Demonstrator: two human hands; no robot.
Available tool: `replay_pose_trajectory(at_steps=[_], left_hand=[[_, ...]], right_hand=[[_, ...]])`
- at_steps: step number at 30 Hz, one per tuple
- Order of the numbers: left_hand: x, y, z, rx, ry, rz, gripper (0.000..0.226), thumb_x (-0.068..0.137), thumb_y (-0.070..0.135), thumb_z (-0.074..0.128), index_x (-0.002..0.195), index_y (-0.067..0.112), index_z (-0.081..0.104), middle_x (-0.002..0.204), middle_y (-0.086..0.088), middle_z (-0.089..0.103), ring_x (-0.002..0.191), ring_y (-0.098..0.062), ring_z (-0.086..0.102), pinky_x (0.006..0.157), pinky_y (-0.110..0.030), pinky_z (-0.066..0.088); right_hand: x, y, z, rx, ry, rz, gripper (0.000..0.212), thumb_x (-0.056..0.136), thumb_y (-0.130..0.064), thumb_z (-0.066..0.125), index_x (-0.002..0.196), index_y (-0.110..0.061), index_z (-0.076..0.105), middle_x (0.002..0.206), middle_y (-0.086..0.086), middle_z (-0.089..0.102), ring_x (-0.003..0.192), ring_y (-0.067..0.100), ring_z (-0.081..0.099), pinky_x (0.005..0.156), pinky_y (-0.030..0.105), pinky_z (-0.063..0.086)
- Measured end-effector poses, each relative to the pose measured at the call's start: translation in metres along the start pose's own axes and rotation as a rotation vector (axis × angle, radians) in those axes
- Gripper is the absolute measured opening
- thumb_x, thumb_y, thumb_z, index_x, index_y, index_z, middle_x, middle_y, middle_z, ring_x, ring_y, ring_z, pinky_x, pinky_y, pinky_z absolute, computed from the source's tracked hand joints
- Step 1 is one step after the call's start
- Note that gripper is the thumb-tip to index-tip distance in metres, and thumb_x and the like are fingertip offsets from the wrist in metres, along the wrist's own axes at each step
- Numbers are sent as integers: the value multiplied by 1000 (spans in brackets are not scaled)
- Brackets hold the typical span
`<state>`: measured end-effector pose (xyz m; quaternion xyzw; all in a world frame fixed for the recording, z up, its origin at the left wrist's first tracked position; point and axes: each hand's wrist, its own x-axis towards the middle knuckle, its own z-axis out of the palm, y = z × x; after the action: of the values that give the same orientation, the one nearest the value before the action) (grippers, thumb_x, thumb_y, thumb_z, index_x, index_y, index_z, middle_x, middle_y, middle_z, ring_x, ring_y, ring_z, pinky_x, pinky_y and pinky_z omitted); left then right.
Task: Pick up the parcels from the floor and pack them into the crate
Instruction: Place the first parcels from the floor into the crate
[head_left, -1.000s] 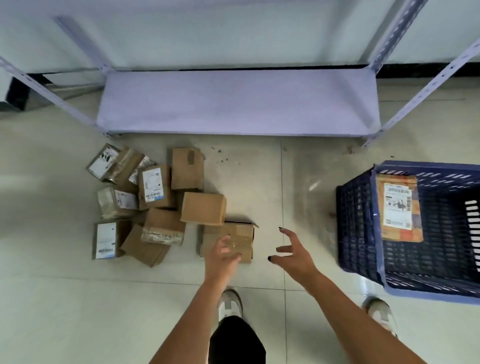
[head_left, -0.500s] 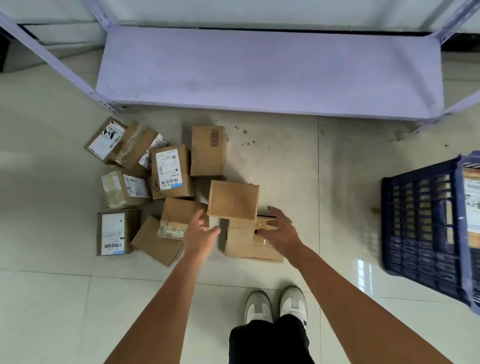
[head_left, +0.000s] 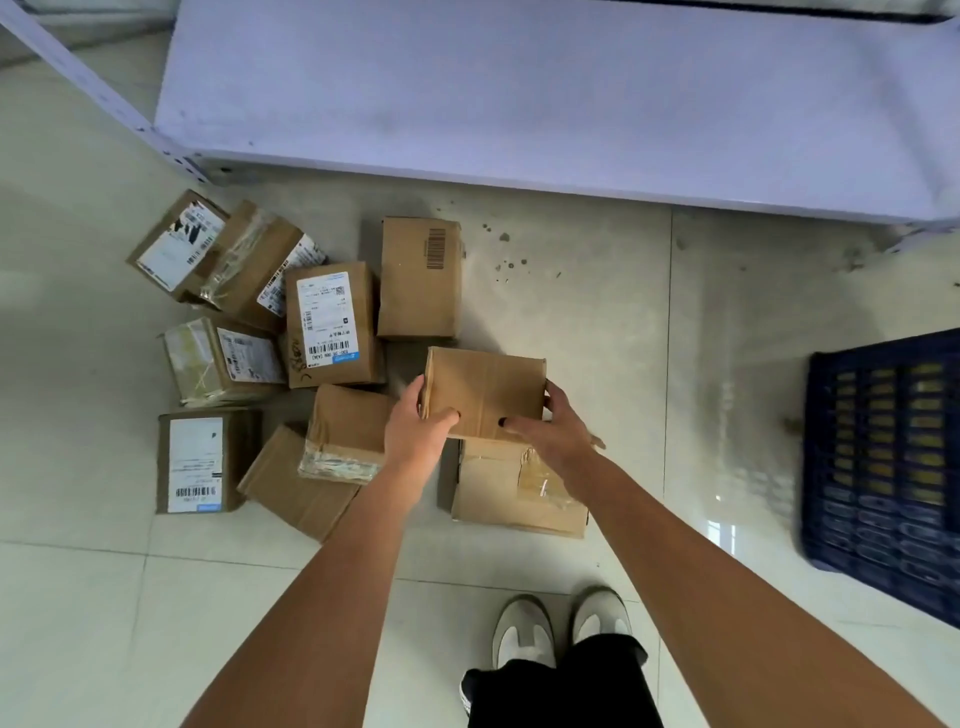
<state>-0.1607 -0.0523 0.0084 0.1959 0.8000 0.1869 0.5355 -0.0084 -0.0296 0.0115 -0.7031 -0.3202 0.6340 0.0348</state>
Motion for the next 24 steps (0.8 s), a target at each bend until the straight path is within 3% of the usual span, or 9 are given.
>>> replay_pose_trajectory(at_steps=[4,8,10,12,14,17,20,22,24], left_hand=[[-36,22,-6,16,5,15,61,85,20,58,141,29,35,131,-2,47,120,-25,49,105,-45,41],[-71,53,-9,-109,-21,-7,59,79,37,54,136,34,43,127,-3,44,116,-23,49,108,-44,37],[-76,59,-4,-188,-18,-42,64,61,53,50,124,43,53,131,-9,50,120,-28,51,107,-51,37],[-84,67,3,-168,-52,-18,42,66,56,42,102,45,60,122,-13,57,117,-31,53,103,-54,40],[-118,95,9,-169,-43,34,29,84,47,38,100,35,59,110,-11,62,103,-27,58,96,-46,45],[-145,116,27,-268,5,103,22,95,29,37,96,19,57,87,-3,61,74,-15,55,68,-26,43],[-171,132,54,-290,36,136,26,95,26,39,80,18,59,85,-4,62,83,-21,55,75,-34,44],[-195,144,77,-290,28,158,27,95,28,39,84,17,61,91,-5,63,87,-21,55,79,-35,43],[-223,157,105,-319,7,206,27,96,26,38,83,20,61,86,-1,64,79,-16,55,69,-26,42]], right_hand=[[-31,-15,-17,7,46,4,79,75,-35,67,144,-31,29,135,-2,47,120,22,50,102,39,43],[-67,-37,-47,150,69,7,64,76,-47,56,137,-36,42,132,0,47,118,21,49,106,40,39],[-83,-46,-64,200,81,0,61,73,-52,50,131,-34,47,132,1,47,116,24,51,107,44,39],[-97,-49,-82,196,128,-23,60,71,-54,43,127,-31,49,128,2,51,114,26,53,104,45,41],[-110,-48,-103,206,189,-50,50,78,-51,40,120,-27,53,121,3,58,111,26,55,100,42,43],[-124,-41,-139,289,266,-125,25,93,-34,38,105,-23,57,107,3,63,95,24,60,81,31,46],[-142,-32,-180,369,270,-169,29,95,-28,38,106,-14,60,106,7,64,80,19,55,64,24,40],[-153,-24,-210,406,267,-189,29,94,-28,39,97,-17,65,105,6,65,80,17,54,69,26,41],[-169,-16,-242,435,273,-212,26,92,-27,41,82,-25,64,96,3,64,85,19,54,78,33,42]])
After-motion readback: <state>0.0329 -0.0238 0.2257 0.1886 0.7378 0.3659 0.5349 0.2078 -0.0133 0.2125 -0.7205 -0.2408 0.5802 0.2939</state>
